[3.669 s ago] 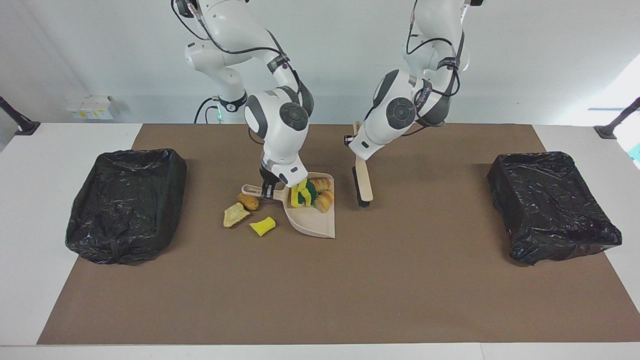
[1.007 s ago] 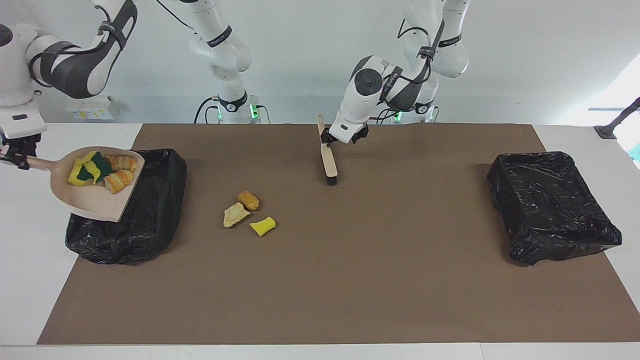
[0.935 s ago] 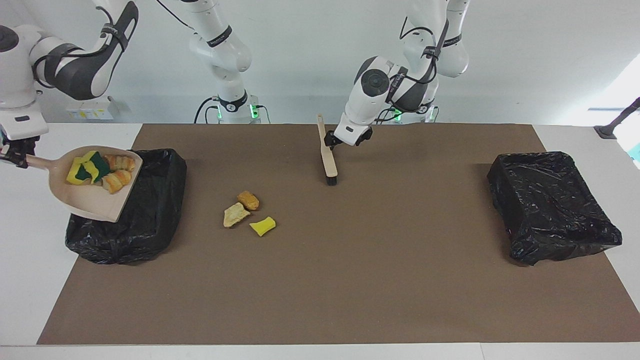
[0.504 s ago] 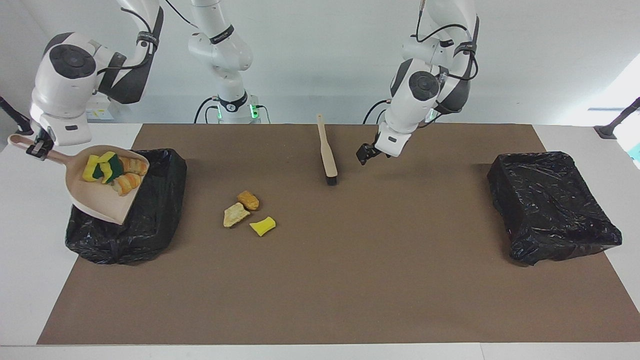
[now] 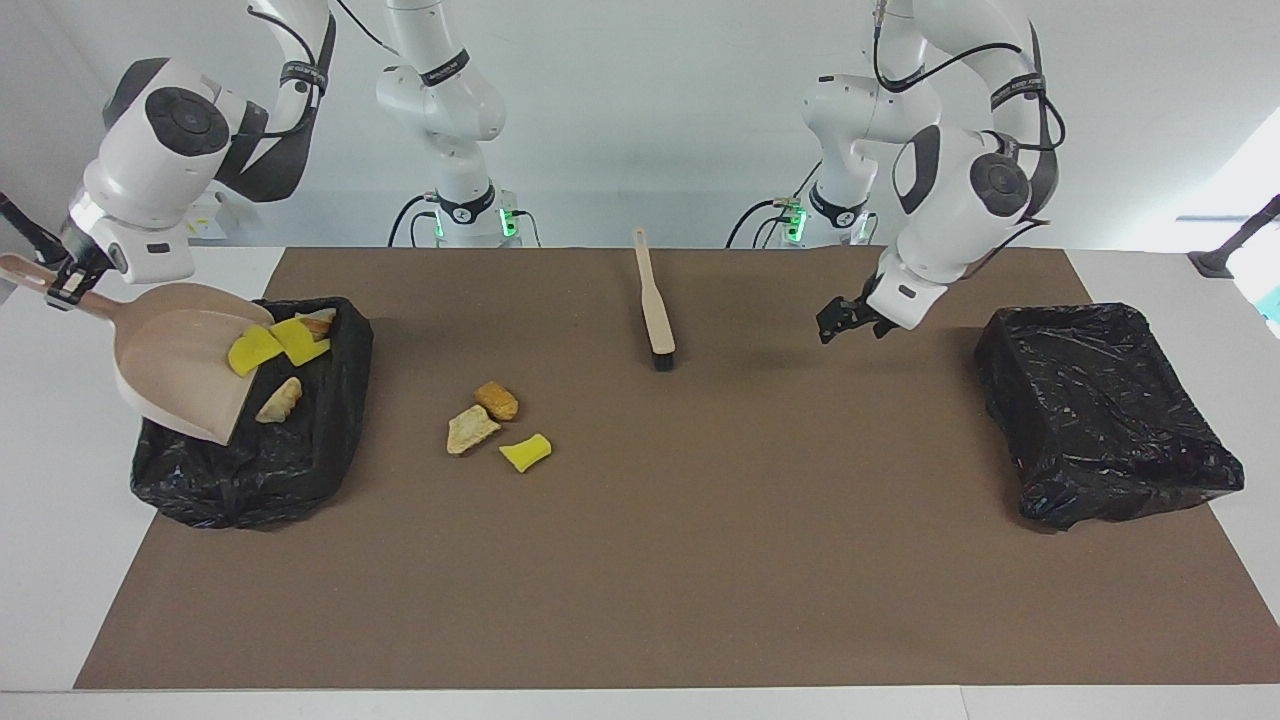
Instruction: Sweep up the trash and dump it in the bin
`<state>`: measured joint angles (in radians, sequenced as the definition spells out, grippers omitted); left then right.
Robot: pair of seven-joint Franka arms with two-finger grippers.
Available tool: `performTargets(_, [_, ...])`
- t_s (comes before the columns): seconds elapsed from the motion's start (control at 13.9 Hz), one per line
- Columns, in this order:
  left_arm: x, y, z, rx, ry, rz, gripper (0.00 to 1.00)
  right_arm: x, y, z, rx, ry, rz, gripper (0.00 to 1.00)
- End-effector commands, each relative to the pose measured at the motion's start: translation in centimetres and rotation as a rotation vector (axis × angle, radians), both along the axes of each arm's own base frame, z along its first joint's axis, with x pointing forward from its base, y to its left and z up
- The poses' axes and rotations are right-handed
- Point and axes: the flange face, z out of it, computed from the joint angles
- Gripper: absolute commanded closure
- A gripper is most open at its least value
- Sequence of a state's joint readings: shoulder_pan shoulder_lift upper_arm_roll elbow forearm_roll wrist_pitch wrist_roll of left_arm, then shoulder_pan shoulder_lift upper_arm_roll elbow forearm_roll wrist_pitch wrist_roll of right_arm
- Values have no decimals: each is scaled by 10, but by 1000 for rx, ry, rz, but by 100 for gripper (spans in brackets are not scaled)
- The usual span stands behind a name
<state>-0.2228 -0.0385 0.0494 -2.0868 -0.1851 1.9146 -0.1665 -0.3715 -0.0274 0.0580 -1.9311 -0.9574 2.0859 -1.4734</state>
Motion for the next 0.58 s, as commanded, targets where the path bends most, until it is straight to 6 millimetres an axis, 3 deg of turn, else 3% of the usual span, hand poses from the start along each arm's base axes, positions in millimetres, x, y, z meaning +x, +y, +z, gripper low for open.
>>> performTargets(0.0, [-4,45,15,-16,-14,-97,0,-6,0,2,-28,-28,10,100])
performTargets(0.22, [-4,59,41,51,-38,-138,0,-5,1,9,-38,-28,23,100])
performTargets(0.5, [-1,64,114,98,-22,-164,0,2,9,35,-87,21,119,100])
